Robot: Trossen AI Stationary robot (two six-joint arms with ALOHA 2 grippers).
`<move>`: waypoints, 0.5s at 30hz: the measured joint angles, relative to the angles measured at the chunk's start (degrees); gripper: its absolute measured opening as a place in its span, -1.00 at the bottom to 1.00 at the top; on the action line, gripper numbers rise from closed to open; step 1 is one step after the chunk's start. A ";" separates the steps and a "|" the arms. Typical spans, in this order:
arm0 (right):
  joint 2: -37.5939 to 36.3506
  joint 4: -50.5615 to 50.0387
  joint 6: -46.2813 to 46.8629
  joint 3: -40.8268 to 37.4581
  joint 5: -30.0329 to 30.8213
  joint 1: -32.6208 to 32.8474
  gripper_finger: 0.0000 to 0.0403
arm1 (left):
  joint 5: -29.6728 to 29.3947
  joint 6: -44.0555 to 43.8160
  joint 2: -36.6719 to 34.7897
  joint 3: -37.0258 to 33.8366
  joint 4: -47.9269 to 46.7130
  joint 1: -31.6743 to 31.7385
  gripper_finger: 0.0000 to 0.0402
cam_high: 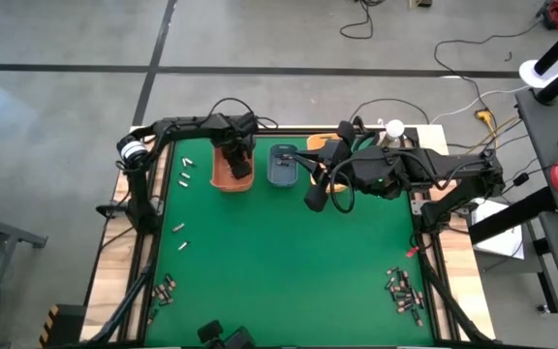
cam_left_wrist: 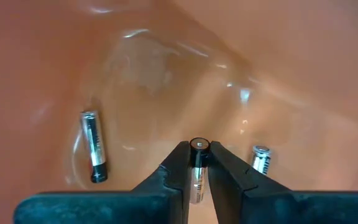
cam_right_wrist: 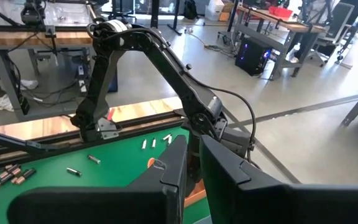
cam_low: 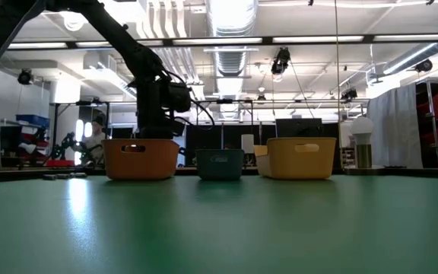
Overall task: Sort batteries
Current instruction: Put the silver battery into the orange bin
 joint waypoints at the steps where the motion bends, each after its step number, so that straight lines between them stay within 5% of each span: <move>1: 0.00 -0.02 0.00 0.02 0.00 0.00 -0.81 | 0.36 0.51 0.00 -0.02 -0.01 0.00 -0.84; 15: 0.00 0.01 -0.01 0.01 0.00 0.00 -0.81 | 0.43 1.88 0.00 -0.02 -0.03 -0.04 -0.78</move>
